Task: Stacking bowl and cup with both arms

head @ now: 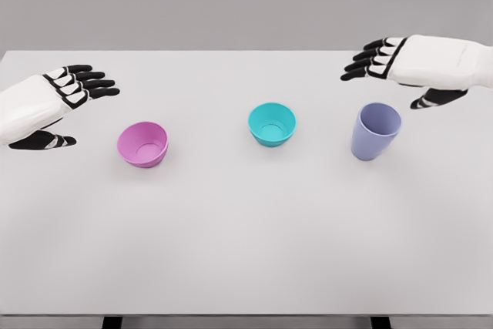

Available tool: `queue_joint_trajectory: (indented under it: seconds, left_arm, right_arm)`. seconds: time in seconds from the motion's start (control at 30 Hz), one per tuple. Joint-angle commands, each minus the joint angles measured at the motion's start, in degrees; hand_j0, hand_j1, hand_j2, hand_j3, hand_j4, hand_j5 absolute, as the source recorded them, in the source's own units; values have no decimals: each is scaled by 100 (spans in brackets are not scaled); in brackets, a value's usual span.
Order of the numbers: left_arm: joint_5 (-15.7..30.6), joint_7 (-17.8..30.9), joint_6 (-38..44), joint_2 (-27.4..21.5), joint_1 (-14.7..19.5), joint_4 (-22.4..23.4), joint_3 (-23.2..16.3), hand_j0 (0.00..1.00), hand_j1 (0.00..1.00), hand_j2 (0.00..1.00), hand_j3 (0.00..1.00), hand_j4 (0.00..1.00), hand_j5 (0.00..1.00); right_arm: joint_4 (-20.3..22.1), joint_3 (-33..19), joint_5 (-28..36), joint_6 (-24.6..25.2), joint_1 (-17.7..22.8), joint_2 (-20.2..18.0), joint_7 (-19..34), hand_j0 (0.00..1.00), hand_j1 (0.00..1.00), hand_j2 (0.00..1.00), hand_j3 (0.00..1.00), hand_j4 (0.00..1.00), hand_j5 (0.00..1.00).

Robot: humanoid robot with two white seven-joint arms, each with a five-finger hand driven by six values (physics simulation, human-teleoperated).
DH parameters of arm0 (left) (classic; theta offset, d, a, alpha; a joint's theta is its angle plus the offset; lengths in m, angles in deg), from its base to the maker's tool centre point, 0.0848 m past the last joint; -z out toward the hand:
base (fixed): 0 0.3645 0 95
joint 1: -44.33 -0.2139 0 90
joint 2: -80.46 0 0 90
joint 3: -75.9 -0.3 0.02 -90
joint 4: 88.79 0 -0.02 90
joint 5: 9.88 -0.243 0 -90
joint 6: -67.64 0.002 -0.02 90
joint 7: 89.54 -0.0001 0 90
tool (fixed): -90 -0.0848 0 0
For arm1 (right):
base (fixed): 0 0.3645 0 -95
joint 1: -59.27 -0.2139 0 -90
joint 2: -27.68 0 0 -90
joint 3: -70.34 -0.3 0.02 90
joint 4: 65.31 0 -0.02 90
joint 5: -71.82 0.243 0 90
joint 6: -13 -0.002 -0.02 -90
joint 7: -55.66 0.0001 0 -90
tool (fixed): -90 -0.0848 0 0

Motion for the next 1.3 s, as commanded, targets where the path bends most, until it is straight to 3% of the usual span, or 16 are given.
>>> queue_joint_trajectory:
  seconds: [0.0,0.2,0.3,0.37,0.43,0.53,0.7,0.8,0.87,0.97,1.2,1.27]
  left_arm:
    - [11,-3,1,-2,0,0,4,100,100,100,100,100,100]
    - [11,6,1,6,26,0,31,100,100,100,100,100,100]
    - [248,945,1,6,246,26,66,100,100,100,100,100,100]
    - [599,1955,1,-46,457,-62,75,100,100,100,100,100,100]
    - [1056,3374,1,-55,808,-114,-22,100,100,100,100,100,100]
    - [1645,3374,1,-64,1045,-211,-214,100,100,100,100,100,100]
    - [2041,3374,1,33,2258,-158,-1884,100,100,100,100,100,100]
    - [2551,3374,1,33,3287,-123,-3080,100,100,100,100,100,100]
    - [2902,3374,512,33,3656,-123,-3528,100,100,100,100,100,100]
    - [3017,3374,1690,85,3841,-141,-3687,100,100,100,100,100,100]
    - [2955,3374,1884,217,4043,-18,-3722,100,100,100,100,100,100]
    - [2745,3374,1884,270,4148,52,-3915,100,100,100,100,100,100]
  right_arm:
    - [32,26,22,17,0,-40,-1,100,100,100,100,100,100]
    - [59,-440,39,17,114,-49,-1,100,100,100,100,100,100]
    - [120,-809,39,17,535,-58,-1,100,100,100,100,100,100]
    - [120,-1187,48,17,870,-14,-1,100,100,100,100,100,100]
    - [112,-1450,48,17,923,12,-1,100,100,100,100,100,100]
    - [68,-1565,48,17,1019,21,-1,100,100,100,100,100,100]
    - [59,-1583,39,17,1090,21,-1,100,100,100,100,100,100]
    - [50,-1583,39,17,1116,30,-1,100,100,100,100,100,100]
    - [41,-1574,39,17,1142,117,-1,100,100,100,100,100,100]
    - [41,-1583,39,17,1134,223,-1,100,100,100,100,100,100]
    - [24,-1592,39,17,1142,179,-1,100,100,100,100,100,100]
    - [15,-1583,39,17,1142,170,-1,100,100,100,100,100,100]
